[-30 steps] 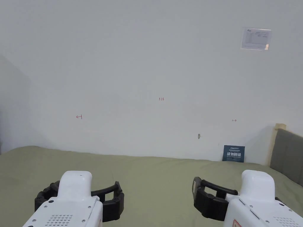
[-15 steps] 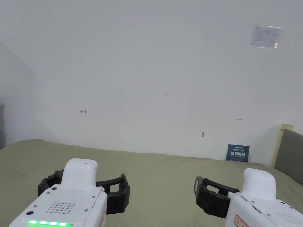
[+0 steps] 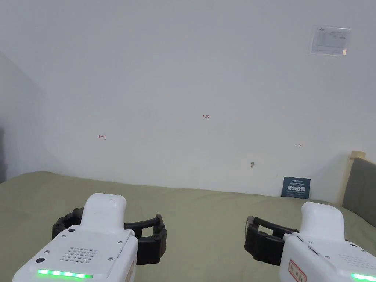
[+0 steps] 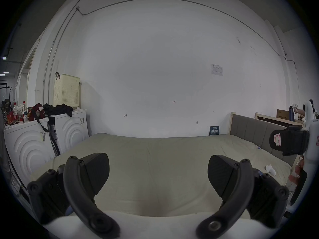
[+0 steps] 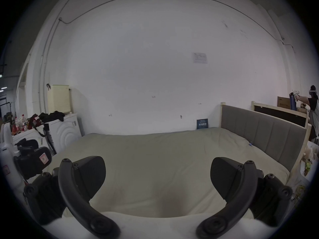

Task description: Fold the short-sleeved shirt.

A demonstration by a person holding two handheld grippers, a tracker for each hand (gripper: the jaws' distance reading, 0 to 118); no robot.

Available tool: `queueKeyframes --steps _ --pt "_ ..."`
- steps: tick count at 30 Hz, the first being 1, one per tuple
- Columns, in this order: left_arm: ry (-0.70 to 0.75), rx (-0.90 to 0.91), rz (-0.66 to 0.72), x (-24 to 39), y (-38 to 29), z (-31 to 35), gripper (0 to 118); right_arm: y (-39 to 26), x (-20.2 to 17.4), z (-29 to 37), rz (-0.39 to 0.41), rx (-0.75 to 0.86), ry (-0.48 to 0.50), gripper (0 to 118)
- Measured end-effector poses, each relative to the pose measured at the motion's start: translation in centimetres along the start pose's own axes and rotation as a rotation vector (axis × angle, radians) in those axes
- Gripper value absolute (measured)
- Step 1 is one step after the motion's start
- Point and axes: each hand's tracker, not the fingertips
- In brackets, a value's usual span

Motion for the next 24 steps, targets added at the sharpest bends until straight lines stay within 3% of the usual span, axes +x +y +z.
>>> queueKeyframes --steps 10,13,16,19,24 --pt "-0.013 -0.003 -0.009 0.1 -0.1 0.1 115 0.0 -1.0 -0.1 0.034 -0.017 -0.082 118" --pt "-0.023 -0.001 0.008 0.1 -0.1 0.1 115 0.1 -0.7 -0.3 -0.008 -0.013 -0.125 118" --pt "-0.025 -0.001 0.004 0.1 -0.1 0.1 115 0.3 0.3 -0.3 -0.087 -0.021 -0.044 118" --pt "-0.019 -0.004 -0.004 0.1 -0.2 -0.1 115 0.2 0.4 0.0 -0.060 -0.001 -0.037 118" --pt "-0.009 -0.004 -0.027 0.1 -0.9 -0.7 115 -1.6 -0.5 0.4 0.124 0.157 -0.019 118"
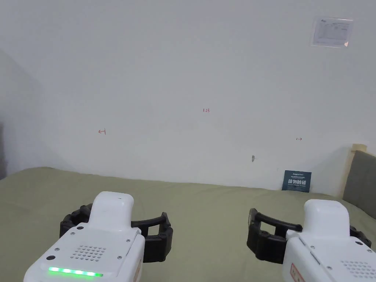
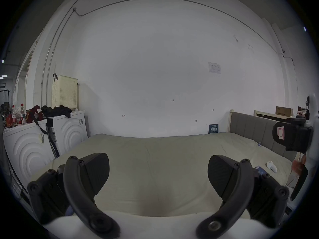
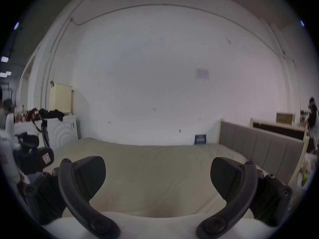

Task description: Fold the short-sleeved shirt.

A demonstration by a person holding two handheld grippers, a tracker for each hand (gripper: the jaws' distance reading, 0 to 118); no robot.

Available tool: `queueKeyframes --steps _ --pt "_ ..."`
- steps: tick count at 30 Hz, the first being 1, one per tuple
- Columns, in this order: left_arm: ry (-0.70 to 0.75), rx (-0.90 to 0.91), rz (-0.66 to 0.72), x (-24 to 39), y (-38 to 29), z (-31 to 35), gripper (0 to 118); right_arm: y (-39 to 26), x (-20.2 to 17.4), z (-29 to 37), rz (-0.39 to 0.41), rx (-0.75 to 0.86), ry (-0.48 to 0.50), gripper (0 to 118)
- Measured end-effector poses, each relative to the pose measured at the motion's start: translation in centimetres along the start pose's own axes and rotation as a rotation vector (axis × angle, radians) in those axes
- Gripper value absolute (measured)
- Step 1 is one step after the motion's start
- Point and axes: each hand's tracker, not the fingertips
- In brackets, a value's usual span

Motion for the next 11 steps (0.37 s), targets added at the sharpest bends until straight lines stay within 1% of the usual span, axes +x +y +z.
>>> queueKeyframes --steps 2,4,6,8,11 --pt "0.009 -0.006 -0.006 0.0 -0.3 -0.3 115 -0.9 -0.4 0.1 0.021 0.036 0.001 118" --pt "0.004 -0.009 -0.004 -0.2 -0.7 -0.6 115 -1.7 -0.8 -0.2 0.025 0.035 -0.032 118" --pt "0.003 -0.016 -0.003 -0.4 -1.2 -0.8 115 -2.5 -1.2 -0.8 0.056 0.005 -0.074 118" --pt "0.008 -0.024 -0.014 -0.5 -1.7 -1.0 115 -3.1 -1.2 -1.3 0.046 -0.018 -0.036 118" --pt "0.010 -0.036 -0.012 -0.7 -2.1 -1.0 115 -3.3 -1.3 -1.5 0.019 -0.040 -0.025 118"
